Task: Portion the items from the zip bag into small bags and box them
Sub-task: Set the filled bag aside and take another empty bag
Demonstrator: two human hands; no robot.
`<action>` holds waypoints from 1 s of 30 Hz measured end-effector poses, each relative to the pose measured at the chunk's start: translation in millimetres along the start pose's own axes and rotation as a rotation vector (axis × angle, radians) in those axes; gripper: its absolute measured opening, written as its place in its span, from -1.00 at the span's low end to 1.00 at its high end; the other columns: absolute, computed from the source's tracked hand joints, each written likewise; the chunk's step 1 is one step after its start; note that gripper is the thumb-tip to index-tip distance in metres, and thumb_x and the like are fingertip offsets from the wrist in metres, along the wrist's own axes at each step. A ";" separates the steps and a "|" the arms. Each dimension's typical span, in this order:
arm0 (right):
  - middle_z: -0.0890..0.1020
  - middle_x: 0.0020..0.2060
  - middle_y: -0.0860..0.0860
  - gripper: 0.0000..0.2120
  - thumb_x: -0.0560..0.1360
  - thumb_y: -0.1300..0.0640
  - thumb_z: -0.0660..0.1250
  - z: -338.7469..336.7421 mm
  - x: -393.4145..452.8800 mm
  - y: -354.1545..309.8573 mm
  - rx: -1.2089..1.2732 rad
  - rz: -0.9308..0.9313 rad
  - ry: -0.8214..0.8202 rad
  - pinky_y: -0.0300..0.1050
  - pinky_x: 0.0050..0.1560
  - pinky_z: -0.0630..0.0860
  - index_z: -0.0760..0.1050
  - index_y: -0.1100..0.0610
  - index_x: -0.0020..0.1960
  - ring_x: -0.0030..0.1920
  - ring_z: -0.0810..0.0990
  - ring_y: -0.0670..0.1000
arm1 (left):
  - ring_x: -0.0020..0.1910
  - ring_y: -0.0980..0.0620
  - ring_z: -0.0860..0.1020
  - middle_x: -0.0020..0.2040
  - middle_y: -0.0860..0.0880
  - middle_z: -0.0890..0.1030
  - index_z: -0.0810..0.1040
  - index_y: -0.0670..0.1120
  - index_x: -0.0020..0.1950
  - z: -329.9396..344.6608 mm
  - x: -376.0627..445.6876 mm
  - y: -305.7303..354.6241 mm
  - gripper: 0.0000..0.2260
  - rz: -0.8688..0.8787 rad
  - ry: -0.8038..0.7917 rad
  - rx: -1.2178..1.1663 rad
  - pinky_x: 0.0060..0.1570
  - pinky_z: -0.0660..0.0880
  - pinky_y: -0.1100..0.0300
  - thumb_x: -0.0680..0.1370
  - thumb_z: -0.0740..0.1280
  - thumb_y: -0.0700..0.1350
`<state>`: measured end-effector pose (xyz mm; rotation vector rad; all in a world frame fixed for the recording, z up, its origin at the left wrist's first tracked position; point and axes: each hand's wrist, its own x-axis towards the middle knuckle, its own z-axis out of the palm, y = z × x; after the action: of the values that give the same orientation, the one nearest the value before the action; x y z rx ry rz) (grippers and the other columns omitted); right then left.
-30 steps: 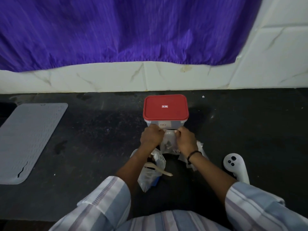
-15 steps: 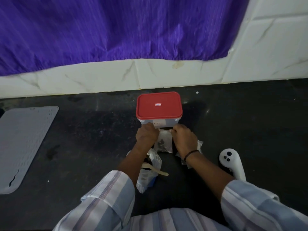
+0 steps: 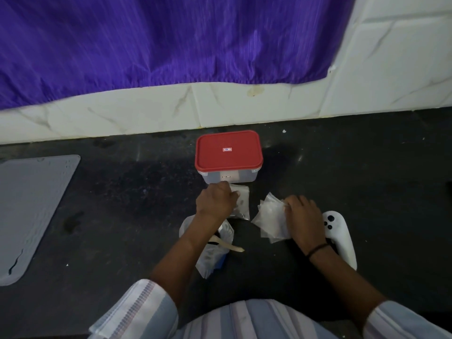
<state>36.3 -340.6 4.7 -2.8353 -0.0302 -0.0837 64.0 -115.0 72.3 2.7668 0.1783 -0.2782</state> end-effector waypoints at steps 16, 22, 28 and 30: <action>0.56 -0.26 -0.12 -0.88 0.50 0.22 0.32 -120.2 -40.1 -94.9 0.709 -0.111 -0.098 -0.21 -0.24 0.54 0.48 0.01 -0.15 -0.23 0.56 -0.13 | 0.26 0.04 0.44 0.29 -0.01 0.46 0.32 -0.11 0.43 2.1 -59.5 10.6 -0.27 0.598 0.235 -0.411 0.26 0.42 0.05 0.37 0.48 0.15; 0.61 -0.25 -0.14 -0.86 0.56 0.18 0.29 -129.5 -43.7 -110.5 0.861 -0.152 -0.272 -0.29 -0.22 0.49 0.59 0.01 -0.09 -0.26 0.55 -0.18 | -0.04 0.02 0.53 -0.01 -0.05 0.54 0.38 -0.02 0.21 -10.8 -79.0 -4.1 -0.60 0.607 0.380 -0.570 -0.05 0.49 -0.01 0.46 0.46 -0.18; 0.65 -0.15 -0.02 -0.79 0.59 0.26 0.23 -134.7 -40.3 -121.3 0.819 -0.248 -0.467 -0.20 -0.23 0.57 0.61 0.05 0.04 -0.25 0.60 -0.08 | -0.13 -0.03 0.55 -0.10 -0.16 0.57 0.42 -0.07 0.10 -26.4 -97.3 -9.7 -0.68 0.729 0.402 -0.610 -0.14 0.48 -0.03 0.42 0.40 -0.29; 0.65 -0.22 -0.02 -0.79 0.56 0.28 0.26 -136.1 -41.0 -126.7 0.769 -0.302 -0.461 -0.25 -0.25 0.52 0.63 0.05 0.00 -0.29 0.58 -0.13 | -0.02 0.01 0.57 0.00 -0.08 0.59 0.42 -0.03 0.21 -23.1 -100.5 -16.1 -0.63 0.699 0.417 -0.575 -0.05 0.52 -0.02 0.43 0.40 -0.21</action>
<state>-15.7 -261.2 169.8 -2.0080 -0.4794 0.4245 -32.4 -100.6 109.7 2.1078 -0.5198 0.4597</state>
